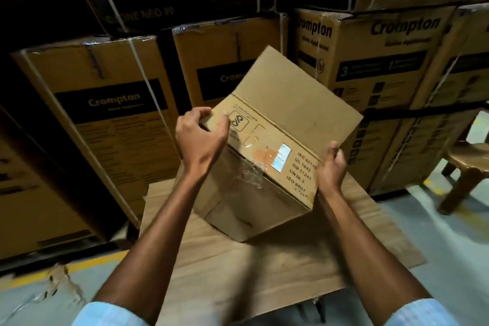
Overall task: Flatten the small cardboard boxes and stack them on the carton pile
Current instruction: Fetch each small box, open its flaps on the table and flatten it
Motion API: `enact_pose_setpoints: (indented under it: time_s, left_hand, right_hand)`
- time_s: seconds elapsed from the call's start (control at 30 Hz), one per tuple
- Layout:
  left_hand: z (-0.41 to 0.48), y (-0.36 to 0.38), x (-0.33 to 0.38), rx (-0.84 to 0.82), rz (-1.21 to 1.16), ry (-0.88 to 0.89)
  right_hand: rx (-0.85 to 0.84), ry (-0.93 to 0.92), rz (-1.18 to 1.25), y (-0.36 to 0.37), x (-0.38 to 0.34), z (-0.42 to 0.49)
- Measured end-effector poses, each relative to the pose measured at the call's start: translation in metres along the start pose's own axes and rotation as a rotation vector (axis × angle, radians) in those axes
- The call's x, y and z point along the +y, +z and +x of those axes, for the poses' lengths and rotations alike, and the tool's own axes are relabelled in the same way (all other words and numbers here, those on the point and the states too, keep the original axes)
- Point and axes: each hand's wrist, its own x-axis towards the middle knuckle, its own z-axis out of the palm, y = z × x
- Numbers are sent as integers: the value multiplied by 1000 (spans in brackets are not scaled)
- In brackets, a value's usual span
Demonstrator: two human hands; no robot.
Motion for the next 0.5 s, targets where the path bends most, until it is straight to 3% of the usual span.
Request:
enact_pose_setpoints:
  time_s: [0.27,0.5]
  left_hand:
    - [-34,94,76,-165,201,380]
    - [-64,162,107,-366,384,569]
  right_hand:
    - [80,627,422,-35,83,-5]
    - [1,911,412,-49,126,-14]
